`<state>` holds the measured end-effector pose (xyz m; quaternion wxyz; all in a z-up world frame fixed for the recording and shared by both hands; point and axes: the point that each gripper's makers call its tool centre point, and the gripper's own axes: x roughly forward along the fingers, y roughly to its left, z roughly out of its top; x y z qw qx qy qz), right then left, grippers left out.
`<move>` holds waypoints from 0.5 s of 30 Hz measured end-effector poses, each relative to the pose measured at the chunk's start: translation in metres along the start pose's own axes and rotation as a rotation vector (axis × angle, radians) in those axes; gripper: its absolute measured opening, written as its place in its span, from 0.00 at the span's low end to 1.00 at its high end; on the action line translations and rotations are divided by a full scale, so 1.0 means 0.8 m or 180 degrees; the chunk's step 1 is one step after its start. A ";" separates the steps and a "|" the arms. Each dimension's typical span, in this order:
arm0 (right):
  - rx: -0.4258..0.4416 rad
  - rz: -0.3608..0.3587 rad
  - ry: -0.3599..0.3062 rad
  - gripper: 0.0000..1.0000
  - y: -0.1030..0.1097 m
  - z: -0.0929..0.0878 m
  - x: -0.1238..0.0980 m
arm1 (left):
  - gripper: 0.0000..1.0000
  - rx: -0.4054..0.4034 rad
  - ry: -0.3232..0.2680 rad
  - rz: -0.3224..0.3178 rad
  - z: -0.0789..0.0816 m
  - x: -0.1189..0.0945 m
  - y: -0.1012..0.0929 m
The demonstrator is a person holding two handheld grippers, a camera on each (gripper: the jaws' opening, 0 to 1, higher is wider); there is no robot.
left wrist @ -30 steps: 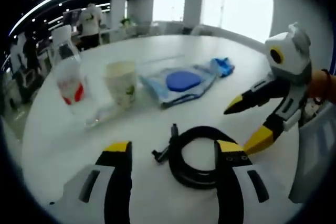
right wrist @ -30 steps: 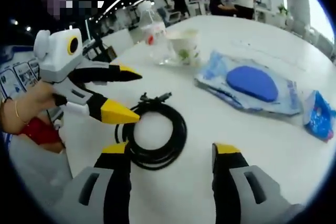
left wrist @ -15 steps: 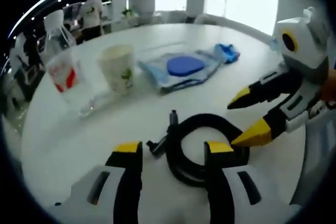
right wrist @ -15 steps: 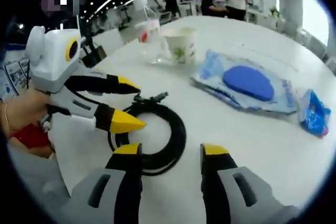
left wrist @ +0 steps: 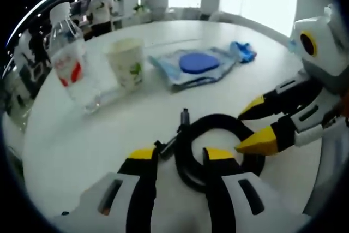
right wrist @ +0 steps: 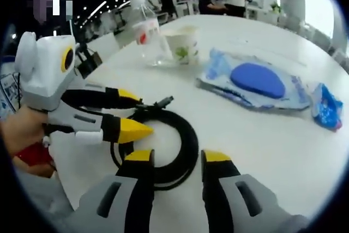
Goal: Arrange the tabletop items into an orderly group along one side of the table until the central work area is clear of visible clutter.
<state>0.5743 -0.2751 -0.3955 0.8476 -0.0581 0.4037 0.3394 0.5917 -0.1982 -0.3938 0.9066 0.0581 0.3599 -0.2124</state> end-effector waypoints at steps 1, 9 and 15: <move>0.0008 -0.0038 -0.0013 0.30 -0.002 0.001 0.000 | 0.30 -0.0007 0.0000 0.0013 0.000 0.000 0.001; 0.0035 -0.0116 -0.0011 0.25 -0.007 0.002 0.000 | 0.26 -0.0064 0.0054 0.0213 0.001 0.001 0.003; -0.0011 -0.0224 -0.0002 0.18 -0.014 0.001 0.000 | 0.24 -0.0143 0.0105 0.0303 -0.001 0.000 0.004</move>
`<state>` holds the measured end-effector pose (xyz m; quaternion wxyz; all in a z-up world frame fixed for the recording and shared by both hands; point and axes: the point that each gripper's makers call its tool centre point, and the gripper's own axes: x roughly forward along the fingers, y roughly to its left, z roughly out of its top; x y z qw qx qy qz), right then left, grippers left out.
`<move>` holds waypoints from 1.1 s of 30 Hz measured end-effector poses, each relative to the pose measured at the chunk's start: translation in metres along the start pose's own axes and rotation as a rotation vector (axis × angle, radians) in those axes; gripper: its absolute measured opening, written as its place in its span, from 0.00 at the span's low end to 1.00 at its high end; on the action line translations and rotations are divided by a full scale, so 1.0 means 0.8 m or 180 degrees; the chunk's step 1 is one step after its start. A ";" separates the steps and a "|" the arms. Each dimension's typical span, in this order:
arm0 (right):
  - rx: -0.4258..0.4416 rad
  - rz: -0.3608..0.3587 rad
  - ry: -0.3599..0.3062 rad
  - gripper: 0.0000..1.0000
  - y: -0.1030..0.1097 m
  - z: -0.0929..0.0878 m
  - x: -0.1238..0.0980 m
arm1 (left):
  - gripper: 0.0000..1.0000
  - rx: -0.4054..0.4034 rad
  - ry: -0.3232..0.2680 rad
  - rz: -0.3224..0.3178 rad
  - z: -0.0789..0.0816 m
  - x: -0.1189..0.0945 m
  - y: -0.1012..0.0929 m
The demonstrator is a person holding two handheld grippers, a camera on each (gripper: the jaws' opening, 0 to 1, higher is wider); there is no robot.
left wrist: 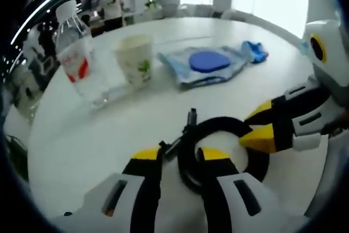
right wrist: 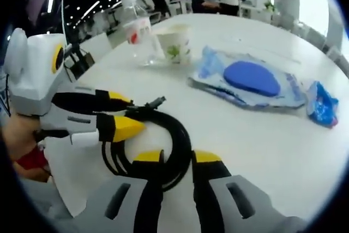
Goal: Arrange the tabletop items into an orderly group along one side of the table until the central work area is clear of visible clutter.
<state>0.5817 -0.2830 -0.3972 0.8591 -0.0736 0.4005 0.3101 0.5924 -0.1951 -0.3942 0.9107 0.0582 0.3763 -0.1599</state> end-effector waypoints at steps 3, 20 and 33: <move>0.0068 0.0008 0.0017 0.17 -0.003 0.001 0.000 | 0.23 -0.0021 0.0019 0.0001 0.000 0.000 0.000; 0.0395 0.0034 0.0086 0.11 -0.006 -0.004 -0.002 | 0.17 -0.0176 0.0019 0.0064 0.001 -0.004 0.000; 0.0463 0.0052 0.0111 0.09 -0.010 -0.004 -0.012 | 0.16 -0.0194 -0.0010 -0.0005 0.006 -0.008 -0.009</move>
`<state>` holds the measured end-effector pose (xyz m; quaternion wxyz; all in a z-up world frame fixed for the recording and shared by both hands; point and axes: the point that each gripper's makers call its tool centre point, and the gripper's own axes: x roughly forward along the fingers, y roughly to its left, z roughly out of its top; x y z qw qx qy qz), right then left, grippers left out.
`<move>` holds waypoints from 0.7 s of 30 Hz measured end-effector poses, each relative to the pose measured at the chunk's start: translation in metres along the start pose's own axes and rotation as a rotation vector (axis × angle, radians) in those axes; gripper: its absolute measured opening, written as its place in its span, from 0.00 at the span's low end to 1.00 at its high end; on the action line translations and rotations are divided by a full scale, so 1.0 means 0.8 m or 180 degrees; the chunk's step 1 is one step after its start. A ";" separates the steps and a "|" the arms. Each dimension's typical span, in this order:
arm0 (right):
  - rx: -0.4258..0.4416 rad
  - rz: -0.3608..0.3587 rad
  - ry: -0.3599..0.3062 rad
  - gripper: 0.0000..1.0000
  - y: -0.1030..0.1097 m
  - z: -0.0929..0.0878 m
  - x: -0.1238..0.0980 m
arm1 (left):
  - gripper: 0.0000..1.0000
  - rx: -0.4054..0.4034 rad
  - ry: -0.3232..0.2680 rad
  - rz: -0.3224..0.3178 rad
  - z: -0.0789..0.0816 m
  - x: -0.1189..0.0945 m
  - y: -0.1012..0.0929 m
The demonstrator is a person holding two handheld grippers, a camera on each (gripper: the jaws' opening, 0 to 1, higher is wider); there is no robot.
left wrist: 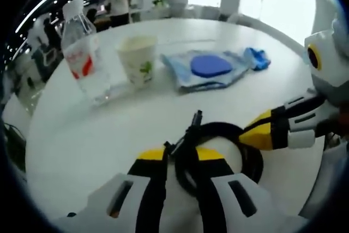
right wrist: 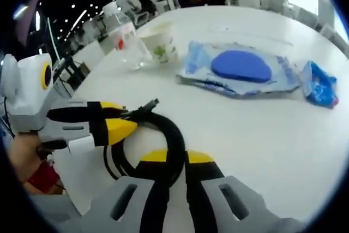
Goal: Arrange the tabletop items into an orderly group along one side of the table until the central work area is clear of visible clutter.
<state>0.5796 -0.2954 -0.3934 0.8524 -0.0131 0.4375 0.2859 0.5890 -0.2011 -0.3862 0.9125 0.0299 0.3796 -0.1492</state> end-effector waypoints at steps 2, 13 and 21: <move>0.0018 -0.0001 -0.0017 0.08 -0.001 0.002 -0.003 | 0.16 0.0001 -0.0011 -0.0014 0.002 -0.002 -0.001; 0.0036 -0.0001 -0.0044 0.05 -0.005 0.006 -0.013 | 0.16 0.0034 -0.0060 -0.0075 0.014 -0.007 -0.012; 0.0088 -0.0040 -0.0130 0.04 -0.015 0.016 -0.027 | 0.15 0.0065 -0.0111 -0.0136 0.029 -0.012 -0.022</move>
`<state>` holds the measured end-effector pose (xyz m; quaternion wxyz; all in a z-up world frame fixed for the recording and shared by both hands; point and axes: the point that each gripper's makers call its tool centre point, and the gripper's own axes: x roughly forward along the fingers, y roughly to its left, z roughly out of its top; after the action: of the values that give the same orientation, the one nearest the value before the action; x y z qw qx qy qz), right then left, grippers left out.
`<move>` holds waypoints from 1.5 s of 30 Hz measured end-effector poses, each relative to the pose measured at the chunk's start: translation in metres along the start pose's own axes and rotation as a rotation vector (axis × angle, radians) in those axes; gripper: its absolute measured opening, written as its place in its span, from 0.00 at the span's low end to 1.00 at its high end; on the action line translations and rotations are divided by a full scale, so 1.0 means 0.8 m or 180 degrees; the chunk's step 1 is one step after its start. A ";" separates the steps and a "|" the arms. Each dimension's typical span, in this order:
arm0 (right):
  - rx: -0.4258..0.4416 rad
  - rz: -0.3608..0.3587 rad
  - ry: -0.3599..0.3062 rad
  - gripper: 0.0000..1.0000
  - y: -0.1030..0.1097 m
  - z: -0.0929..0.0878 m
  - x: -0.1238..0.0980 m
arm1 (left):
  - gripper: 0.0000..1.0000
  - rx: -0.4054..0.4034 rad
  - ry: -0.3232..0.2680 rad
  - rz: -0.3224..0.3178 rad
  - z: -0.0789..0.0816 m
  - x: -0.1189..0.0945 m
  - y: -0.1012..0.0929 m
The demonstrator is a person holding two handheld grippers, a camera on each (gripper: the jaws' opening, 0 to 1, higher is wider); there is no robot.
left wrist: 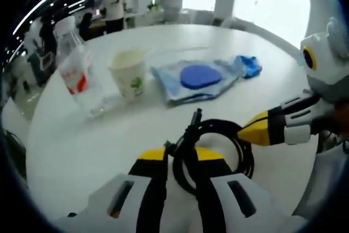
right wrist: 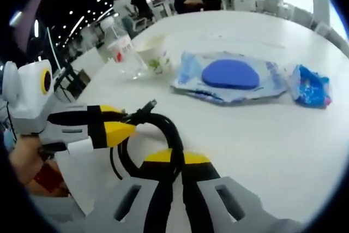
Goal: Arrange the tabletop items into an orderly group along one side of the table until the central work area is clear of visible clutter.
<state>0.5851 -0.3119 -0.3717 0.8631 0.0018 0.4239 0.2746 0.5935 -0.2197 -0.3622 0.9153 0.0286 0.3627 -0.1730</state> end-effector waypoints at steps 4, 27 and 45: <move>0.0002 -0.0019 -0.0007 0.04 -0.004 0.001 -0.005 | 0.16 -0.0001 -0.0003 -0.0033 0.002 0.001 -0.005; 0.0046 -0.0193 -0.0118 0.03 -0.043 0.016 -0.039 | 0.16 0.0104 -0.0147 -0.0258 0.040 0.007 -0.045; 0.0062 -0.0322 -0.0103 0.03 -0.075 0.018 -0.053 | 0.16 0.0146 -0.0176 -0.0407 0.056 0.023 -0.074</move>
<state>0.6031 -0.3801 -0.3458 0.8826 -0.0067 0.4120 0.2264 0.6155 -0.2885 -0.3372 0.9111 0.0214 0.3343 -0.2401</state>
